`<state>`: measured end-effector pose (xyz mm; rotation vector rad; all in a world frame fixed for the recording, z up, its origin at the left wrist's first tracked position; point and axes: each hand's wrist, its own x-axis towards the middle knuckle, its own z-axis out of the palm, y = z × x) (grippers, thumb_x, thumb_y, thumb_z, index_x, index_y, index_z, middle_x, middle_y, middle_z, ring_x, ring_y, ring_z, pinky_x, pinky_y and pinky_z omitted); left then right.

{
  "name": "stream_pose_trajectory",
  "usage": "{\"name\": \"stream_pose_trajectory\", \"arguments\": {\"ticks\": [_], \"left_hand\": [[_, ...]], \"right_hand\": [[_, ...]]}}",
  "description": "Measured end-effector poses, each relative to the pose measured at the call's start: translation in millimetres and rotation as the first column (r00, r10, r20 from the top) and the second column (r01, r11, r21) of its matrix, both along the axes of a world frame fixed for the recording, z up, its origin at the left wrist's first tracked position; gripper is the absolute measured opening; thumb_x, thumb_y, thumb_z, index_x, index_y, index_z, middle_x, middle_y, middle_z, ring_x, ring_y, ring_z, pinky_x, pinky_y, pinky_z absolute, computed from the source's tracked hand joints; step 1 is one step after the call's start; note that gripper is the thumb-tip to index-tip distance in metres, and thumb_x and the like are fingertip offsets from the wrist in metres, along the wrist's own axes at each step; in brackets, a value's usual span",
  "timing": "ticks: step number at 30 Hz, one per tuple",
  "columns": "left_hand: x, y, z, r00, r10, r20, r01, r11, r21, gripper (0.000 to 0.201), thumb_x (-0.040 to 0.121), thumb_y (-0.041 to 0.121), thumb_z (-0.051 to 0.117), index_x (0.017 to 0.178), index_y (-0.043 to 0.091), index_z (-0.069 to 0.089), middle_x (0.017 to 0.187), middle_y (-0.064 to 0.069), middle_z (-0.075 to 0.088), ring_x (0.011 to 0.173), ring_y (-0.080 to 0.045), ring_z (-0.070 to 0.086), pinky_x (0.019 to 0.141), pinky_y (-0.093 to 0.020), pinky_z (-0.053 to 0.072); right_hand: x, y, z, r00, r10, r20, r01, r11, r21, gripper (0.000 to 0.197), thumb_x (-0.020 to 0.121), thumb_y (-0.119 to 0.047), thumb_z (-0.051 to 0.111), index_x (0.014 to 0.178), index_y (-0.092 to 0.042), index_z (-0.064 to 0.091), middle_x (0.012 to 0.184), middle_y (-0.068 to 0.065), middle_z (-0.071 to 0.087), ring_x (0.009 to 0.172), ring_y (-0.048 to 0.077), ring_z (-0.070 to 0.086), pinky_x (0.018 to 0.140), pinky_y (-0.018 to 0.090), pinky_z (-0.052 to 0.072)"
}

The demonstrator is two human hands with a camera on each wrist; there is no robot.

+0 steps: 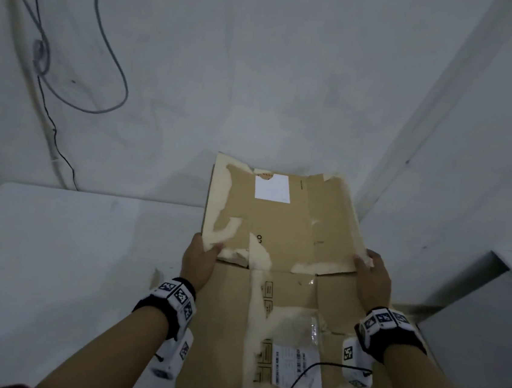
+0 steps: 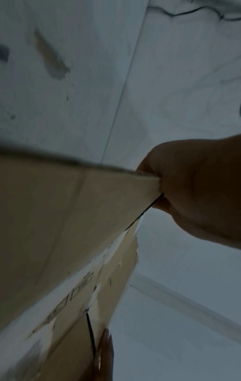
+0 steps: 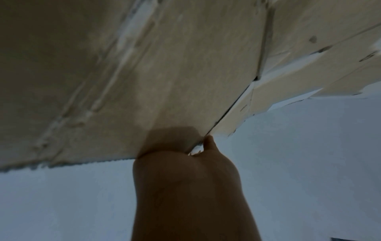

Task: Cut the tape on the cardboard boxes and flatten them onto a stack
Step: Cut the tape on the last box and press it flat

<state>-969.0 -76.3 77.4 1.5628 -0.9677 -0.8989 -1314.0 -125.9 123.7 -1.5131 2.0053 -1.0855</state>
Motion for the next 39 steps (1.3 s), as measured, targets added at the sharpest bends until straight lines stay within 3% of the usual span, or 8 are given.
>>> {"name": "stream_pose_trajectory", "arguments": {"ticks": [7,14,21,24,28,31,35,39], "left_hand": [[-86.3,-32.5,-8.9,0.997,-0.017,-0.074,0.025,0.994,0.103,0.033,0.094,0.021,0.06,0.12,0.003,0.05,0.113,-0.01,0.058,0.099,-0.02,0.053,0.084,-0.028,0.039],[-120.8,-80.6,-64.3,0.994,-0.1,-0.037,0.106,0.941,0.322,0.06,0.093,0.035,0.059,0.138,-0.001,0.039,0.138,-0.018,0.047,0.125,-0.032,0.046,0.108,-0.045,0.036],[-122.2,-101.6,-101.0,0.976,-0.203,0.075,0.13,0.828,0.546,0.055,0.094,0.049,0.052,0.139,0.022,0.035,0.134,-0.015,0.027,0.127,-0.032,0.029,0.107,-0.04,0.031],[-121.6,-111.1,-106.6,0.978,-0.209,0.009,0.17,0.818,0.55,0.055,0.095,0.047,0.051,0.139,0.02,0.032,0.133,-0.015,0.027,0.128,-0.032,0.032,0.106,-0.039,0.031],[-133.2,-121.0,-111.8,0.997,-0.077,-0.029,0.08,0.833,0.547,0.06,0.092,0.038,0.061,0.136,0.013,0.028,0.135,-0.017,0.028,0.126,-0.034,0.037,0.102,-0.039,0.034],[-139.7,-123.9,-117.1,0.994,0.055,-0.09,0.005,0.829,0.56,0.081,0.084,0.035,0.072,0.142,0.014,0.02,0.143,-0.02,0.025,0.13,-0.036,0.035,0.107,-0.044,0.035],[-140.8,-135.0,-110.5,0.986,0.099,-0.133,0.011,0.762,0.647,0.12,0.054,0.07,0.074,0.143,0.005,0.026,0.141,-0.018,0.038,0.127,-0.035,0.042,0.105,-0.044,0.039],[-134.4,-142.7,-110.9,0.985,0.082,-0.152,0.048,0.715,0.698,0.148,0.019,0.086,0.068,0.137,0.001,0.045,0.132,-0.016,0.054,0.116,-0.032,0.054,0.1,-0.041,0.046]], "right_hand": [[-88.5,-45.6,-10.3,0.999,-0.033,-0.038,0.038,0.99,0.137,0.042,0.099,-0.033,0.053,0.135,-0.012,0.05,0.123,0.024,0.058,0.112,0.04,0.054,0.088,0.038,0.038],[-129.2,-100.7,-65.6,0.998,0.003,-0.057,0.016,0.949,0.314,0.044,0.099,-0.031,0.054,0.137,-0.011,0.046,0.128,0.022,0.057,0.109,0.036,0.055,0.084,0.035,0.037],[-140.4,-128.3,-111.5,0.994,-0.055,-0.099,0.089,0.92,0.381,0.068,0.083,-0.054,0.051,0.134,-0.01,0.051,0.124,0.023,0.061,0.112,0.04,0.057,0.089,0.039,0.04],[-143.7,-138.2,-119.1,0.99,-0.048,-0.136,0.096,0.922,0.374,0.049,0.096,-0.038,0.059,0.132,-0.006,0.054,0.123,0.025,0.061,0.113,0.042,0.056,0.097,0.045,0.04],[-147.4,-150.6,-120.3,0.967,-0.053,-0.248,0.155,0.898,0.412,0.063,0.089,-0.059,0.05,0.134,-0.014,0.055,0.119,0.028,0.057,0.115,0.047,0.051,0.097,0.052,0.04],[-148.1,-153.7,-124.8,0.968,-0.044,-0.247,0.146,0.899,0.413,0.068,0.083,-0.063,0.05,0.131,-0.014,0.056,0.124,0.027,0.054,0.116,0.046,0.05,0.102,0.05,0.036],[-161.9,-156.0,-131.7,0.965,-0.264,0.006,0.224,0.829,0.512,0.082,0.072,-0.066,0.072,0.135,-0.021,0.046,0.149,0.016,0.027,0.119,0.044,0.049,0.101,0.049,0.043],[-187.8,-167.7,-154.1,0.971,-0.165,0.172,-0.008,0.698,0.716,0.125,0.038,-0.096,0.061,0.13,-0.011,0.056,0.131,0.016,0.058,0.112,0.035,0.058,0.102,0.049,0.044]]}}
